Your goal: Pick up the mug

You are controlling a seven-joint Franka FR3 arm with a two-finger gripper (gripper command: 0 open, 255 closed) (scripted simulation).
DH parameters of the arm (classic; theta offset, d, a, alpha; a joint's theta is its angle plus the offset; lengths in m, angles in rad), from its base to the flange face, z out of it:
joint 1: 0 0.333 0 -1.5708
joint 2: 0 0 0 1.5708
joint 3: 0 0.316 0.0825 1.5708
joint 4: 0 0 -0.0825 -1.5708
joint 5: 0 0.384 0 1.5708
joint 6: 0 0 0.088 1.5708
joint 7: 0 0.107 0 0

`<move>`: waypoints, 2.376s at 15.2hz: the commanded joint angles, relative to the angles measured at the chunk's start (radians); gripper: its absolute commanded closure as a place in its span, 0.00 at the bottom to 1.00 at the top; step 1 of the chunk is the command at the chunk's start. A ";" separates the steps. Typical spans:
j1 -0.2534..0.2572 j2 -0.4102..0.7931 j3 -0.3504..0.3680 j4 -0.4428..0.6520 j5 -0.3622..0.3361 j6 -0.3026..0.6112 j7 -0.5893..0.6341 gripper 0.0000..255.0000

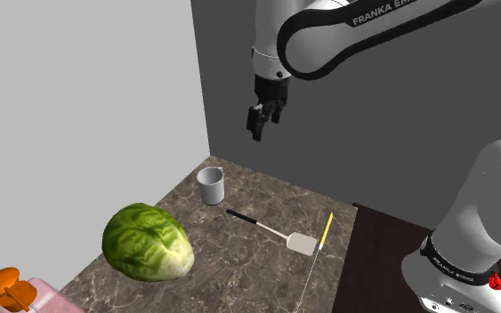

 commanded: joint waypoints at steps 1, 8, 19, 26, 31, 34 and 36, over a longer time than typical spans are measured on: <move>0.004 0.067 0.012 0.024 -0.007 0.034 0.021 0.00; 0.026 0.334 0.044 0.177 -0.052 0.114 0.102 0.00; 0.100 0.767 0.045 0.541 -0.119 0.130 0.193 0.00; 0.107 0.827 0.036 0.544 -0.133 0.186 0.205 0.00; 0.109 0.840 0.034 0.542 -0.136 0.200 0.208 1.00; 0.109 0.840 0.034 0.543 -0.136 0.200 0.208 1.00; 0.109 0.840 0.034 0.543 -0.136 0.200 0.208 1.00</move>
